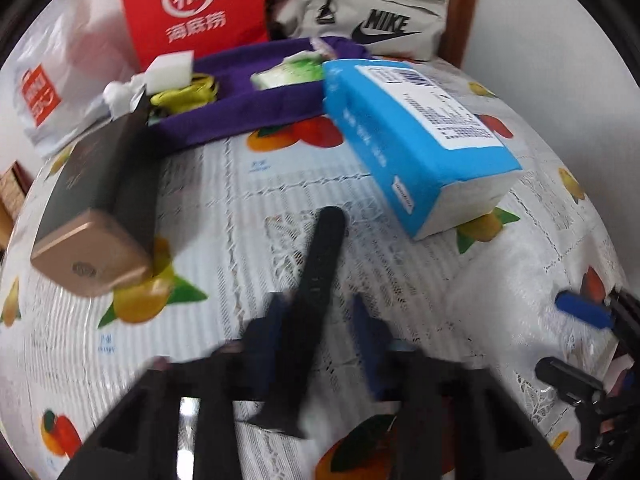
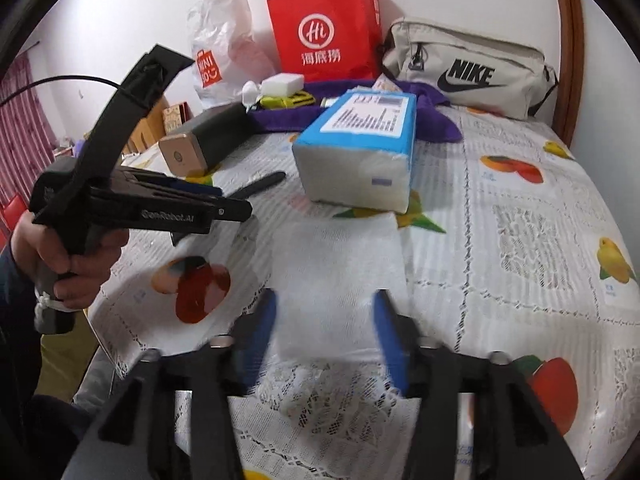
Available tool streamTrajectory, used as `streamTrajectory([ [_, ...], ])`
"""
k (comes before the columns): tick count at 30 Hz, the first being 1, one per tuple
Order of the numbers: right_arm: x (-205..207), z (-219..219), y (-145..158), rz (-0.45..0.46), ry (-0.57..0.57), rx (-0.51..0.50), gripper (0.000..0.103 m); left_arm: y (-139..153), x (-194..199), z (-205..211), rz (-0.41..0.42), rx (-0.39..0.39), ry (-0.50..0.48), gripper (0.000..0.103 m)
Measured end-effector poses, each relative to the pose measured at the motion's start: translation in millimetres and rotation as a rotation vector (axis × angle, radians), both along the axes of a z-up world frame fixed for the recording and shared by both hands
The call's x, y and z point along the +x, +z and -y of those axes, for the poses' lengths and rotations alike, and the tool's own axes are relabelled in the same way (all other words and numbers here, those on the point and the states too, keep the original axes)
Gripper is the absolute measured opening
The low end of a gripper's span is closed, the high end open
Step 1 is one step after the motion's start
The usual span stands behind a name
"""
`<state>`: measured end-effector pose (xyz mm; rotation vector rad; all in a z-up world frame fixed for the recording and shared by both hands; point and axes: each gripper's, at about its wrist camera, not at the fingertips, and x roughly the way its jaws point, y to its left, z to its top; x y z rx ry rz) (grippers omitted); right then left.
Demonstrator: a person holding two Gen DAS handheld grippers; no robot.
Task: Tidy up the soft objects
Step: 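Close the left tool on the black strap while the right tool grasps the white mesh bag, then carry the black strap and white mesh bag in both tools over the purple towel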
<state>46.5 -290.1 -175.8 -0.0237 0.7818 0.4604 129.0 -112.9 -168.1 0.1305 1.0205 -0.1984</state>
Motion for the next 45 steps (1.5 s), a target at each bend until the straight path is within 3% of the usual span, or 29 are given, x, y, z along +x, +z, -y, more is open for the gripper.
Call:
streamTrajectory([
  [2,3.2,0.3,2.9,0.007,-0.009,0.01,0.057,0.0,2.9,3.2,-0.006,0.003,-0.009,0.022],
  [6,12.8,-2.3,1.3,-0.002,-0.031,0.033,0.08,2.9,-2.6,5.8,0.003,-0.005,-0.005,0.023],
  [12,28.4,-9.5,-11.4,-0.064,-0.092,0.061,0.086,-0.6,4.5,8.9,0.026,0.006,-0.002,0.022],
  [16,29.5,-25.3,-12.3,-0.06,-0.13,-0.021,0.086,0.9,2.3,4.8,0.031,-0.012,-0.005,0.021],
  [20,24.7,-39.7,-14.2,-0.022,-0.156,-0.128,0.061,3.4,-0.6,-3.8,0.021,-0.036,0.007,0.021],
  [22,22.0,-38.6,-12.9,-0.019,-0.162,-0.12,0.044,4.7,-3.8,-9.5,0.019,-0.037,0.019,0.021],
  [24,21.0,-35.1,-11.6,-0.019,-0.182,-0.117,0.019,5.8,-6.7,-16.7,0.017,-0.046,0.031,0.021],
  [26,22.5,-33.5,-10.3,-0.024,-0.176,-0.11,0.011,6.6,-10.0,-22.2,0.015,-0.056,0.035,0.021],
  [32,17.5,-29.8,-2.1,-0.041,-0.151,-0.035,0.006,15.9,-19.5,-38.0,0.036,-0.092,0.045,0.021],
  [45,4.5,-48.8,43.6,0.059,-0.092,-0.002,0.006,43.8,-21.2,-67.8,0.08,-0.143,0.072,0.021],
])
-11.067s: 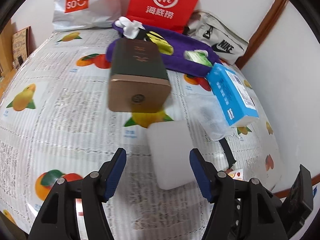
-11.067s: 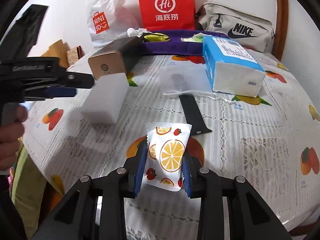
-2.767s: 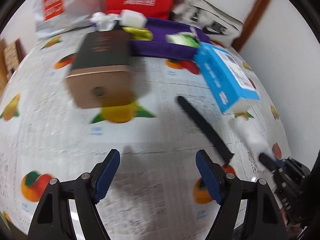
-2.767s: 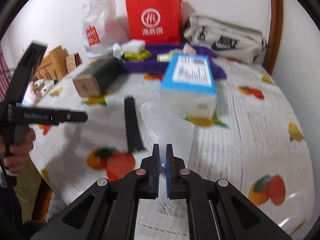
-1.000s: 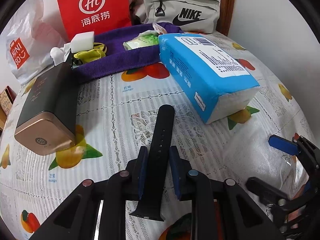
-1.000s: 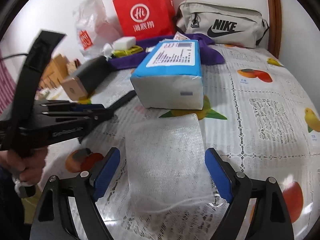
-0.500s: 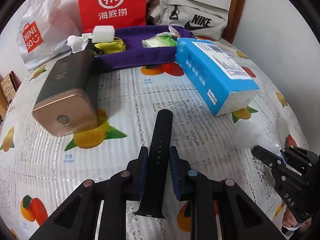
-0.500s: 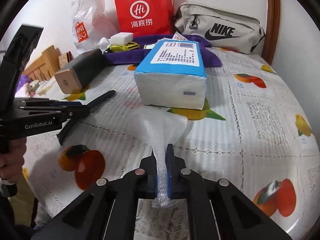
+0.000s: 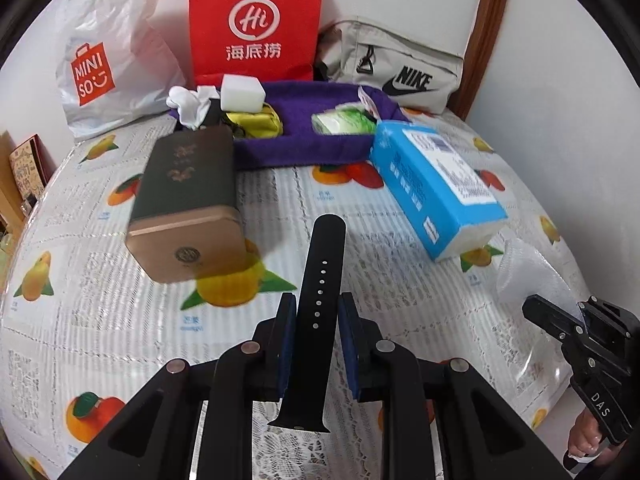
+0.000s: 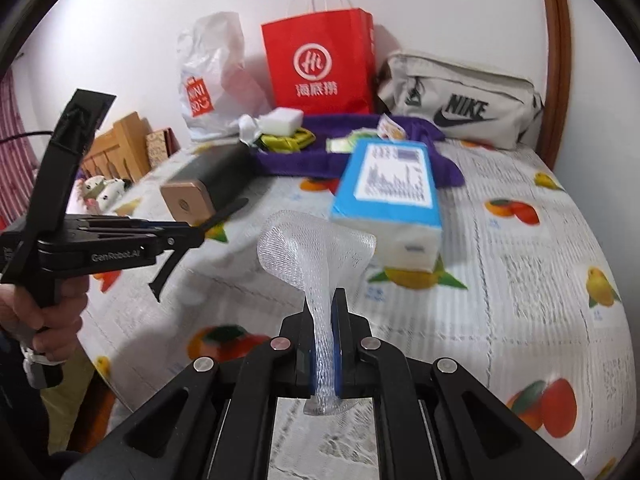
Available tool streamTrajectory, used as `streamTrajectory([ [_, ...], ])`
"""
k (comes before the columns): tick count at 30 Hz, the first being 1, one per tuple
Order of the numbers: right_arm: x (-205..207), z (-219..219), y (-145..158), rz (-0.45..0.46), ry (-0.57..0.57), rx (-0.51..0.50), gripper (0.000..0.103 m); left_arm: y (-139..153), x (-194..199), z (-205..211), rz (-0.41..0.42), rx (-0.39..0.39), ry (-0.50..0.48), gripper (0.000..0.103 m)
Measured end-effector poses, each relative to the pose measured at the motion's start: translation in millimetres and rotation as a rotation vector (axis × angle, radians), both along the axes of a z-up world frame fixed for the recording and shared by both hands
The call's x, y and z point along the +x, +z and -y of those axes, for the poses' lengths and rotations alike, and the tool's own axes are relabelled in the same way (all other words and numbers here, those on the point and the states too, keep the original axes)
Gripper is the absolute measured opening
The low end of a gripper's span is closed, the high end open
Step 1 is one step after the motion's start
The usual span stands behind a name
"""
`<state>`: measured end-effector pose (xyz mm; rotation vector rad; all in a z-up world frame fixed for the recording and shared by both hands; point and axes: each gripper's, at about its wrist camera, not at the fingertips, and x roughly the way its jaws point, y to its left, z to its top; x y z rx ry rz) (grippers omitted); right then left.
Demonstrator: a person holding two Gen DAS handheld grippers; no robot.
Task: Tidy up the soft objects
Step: 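Carry the black strap and white mesh bag in both tools over the purple towel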
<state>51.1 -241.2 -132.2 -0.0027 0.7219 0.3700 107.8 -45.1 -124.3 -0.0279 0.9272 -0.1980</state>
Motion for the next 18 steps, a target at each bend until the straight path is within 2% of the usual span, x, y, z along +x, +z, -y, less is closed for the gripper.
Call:
streamTrajectory([
  [7,18.4,-8.6,23.3,0.019,0.017,0.017,0.006,22.8,9.8,-8.8,0.027,-0.033,0.007,0.021],
  [18,46.5,-17.7,51.6,0.059,0.04,0.004,0.006,50.6,35.8,-15.4,0.06,-0.026,0.023,0.021],
])
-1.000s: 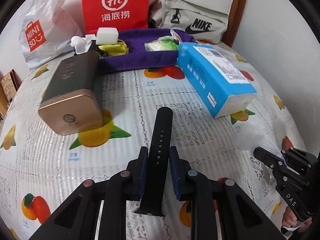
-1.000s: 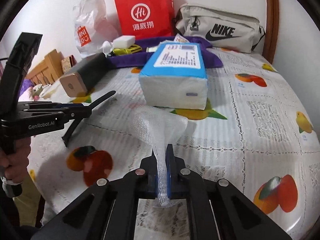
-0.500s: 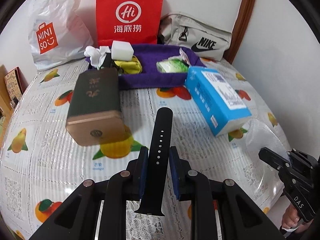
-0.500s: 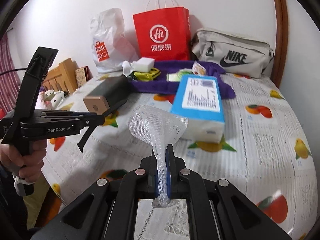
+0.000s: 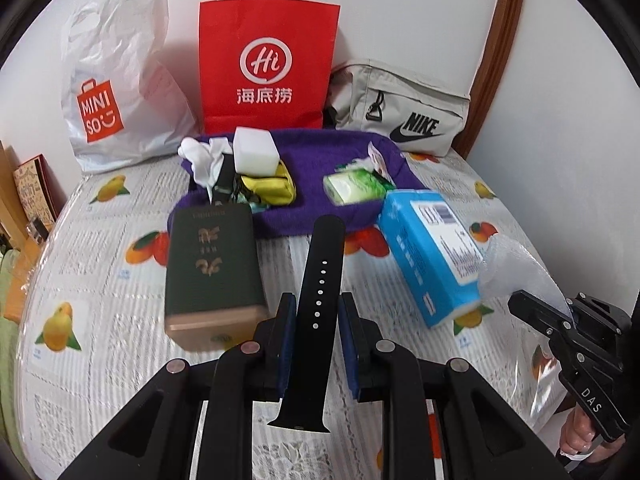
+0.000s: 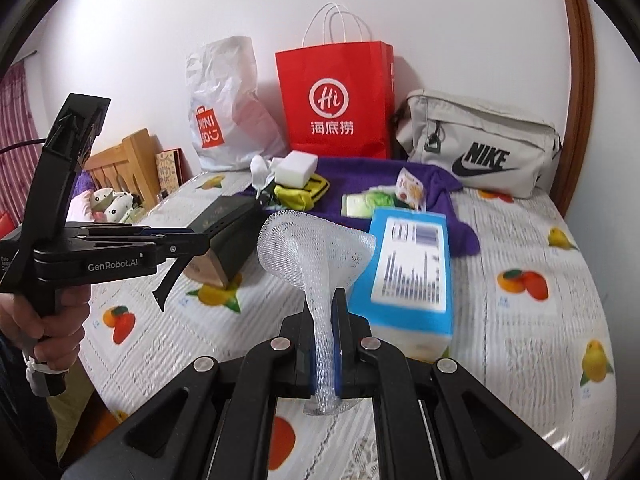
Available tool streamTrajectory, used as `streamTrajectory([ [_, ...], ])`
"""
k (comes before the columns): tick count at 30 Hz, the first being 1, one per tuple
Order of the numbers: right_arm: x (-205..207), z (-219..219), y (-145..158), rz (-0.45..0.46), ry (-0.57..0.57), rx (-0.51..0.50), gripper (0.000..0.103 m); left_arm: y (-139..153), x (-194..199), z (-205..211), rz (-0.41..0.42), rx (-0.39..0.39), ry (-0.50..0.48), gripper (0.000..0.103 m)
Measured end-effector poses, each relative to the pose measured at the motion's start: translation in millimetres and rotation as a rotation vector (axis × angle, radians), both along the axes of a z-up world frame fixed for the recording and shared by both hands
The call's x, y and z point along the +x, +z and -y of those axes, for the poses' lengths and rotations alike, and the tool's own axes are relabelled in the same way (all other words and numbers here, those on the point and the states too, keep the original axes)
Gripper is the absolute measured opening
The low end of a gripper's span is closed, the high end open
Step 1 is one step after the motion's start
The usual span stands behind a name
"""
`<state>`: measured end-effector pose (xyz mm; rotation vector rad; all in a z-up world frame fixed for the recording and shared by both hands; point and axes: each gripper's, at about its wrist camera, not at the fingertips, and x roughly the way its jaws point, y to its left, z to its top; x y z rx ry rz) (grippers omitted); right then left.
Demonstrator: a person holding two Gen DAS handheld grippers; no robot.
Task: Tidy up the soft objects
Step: 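Carry the black strap and white mesh bag in both tools over the purple towel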
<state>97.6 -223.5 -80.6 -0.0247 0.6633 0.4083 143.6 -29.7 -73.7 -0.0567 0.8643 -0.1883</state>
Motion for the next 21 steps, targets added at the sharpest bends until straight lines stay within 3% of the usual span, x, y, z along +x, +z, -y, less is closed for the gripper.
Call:
streamTrajectory([
  [21,96.4,-4.5,31.9,0.011,-0.021,0.013,0.006,22.6,80.1,-11.5,0.024,-0.015,0.013,0.021],
])
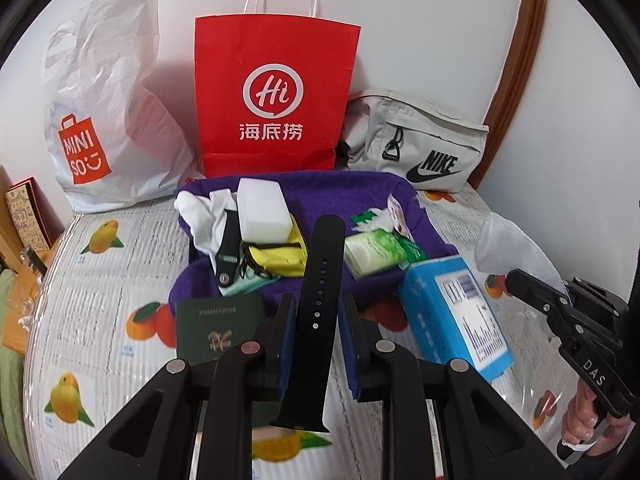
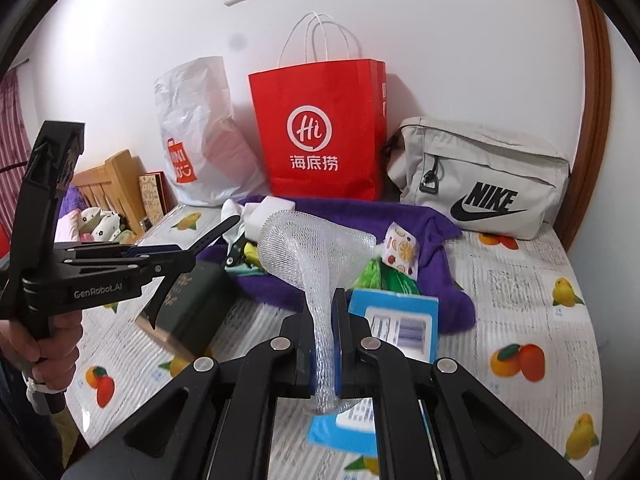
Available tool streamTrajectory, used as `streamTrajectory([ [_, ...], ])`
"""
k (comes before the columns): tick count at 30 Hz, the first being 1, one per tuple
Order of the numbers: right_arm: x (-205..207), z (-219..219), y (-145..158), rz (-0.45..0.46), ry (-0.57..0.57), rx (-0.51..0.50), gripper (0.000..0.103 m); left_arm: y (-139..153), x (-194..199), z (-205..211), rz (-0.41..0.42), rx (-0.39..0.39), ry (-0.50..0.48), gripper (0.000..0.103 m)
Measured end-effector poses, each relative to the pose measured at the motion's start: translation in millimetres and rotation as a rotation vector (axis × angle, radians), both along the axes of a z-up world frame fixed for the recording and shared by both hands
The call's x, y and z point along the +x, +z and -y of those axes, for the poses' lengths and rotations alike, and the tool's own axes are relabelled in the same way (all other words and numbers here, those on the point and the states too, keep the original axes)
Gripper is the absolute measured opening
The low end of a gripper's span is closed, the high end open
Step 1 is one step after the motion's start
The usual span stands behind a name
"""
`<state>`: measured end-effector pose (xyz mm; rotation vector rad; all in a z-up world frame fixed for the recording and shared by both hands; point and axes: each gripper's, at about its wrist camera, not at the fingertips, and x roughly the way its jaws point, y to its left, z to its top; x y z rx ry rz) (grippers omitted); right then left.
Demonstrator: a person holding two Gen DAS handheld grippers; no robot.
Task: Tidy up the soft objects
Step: 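Carry the black strap and white mesh bag in both tools over the purple towel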
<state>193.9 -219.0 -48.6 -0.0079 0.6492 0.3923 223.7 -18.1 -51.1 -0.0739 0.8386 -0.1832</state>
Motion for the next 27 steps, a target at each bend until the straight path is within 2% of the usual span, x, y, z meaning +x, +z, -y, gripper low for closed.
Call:
streamTrajectory([
  [13,69.3,6.1,5.9,-0.02,-0.021,-0.004,0.006,1.4,46.6,-2.5,-0.011,0.028,0.016,0.021],
  [22,119.4,11.0,6.0,-0.048,-0.053,-0.002,0.006,4.2,85.2,5.3,-0.01,0.048,-0.009,0.021],
  [27,148.6,6.2,5.8,-0.055,-0.043,-0.032,0.006,1.5,107.9,5.0,-0.013,0.038,-0.006,0.021],
])
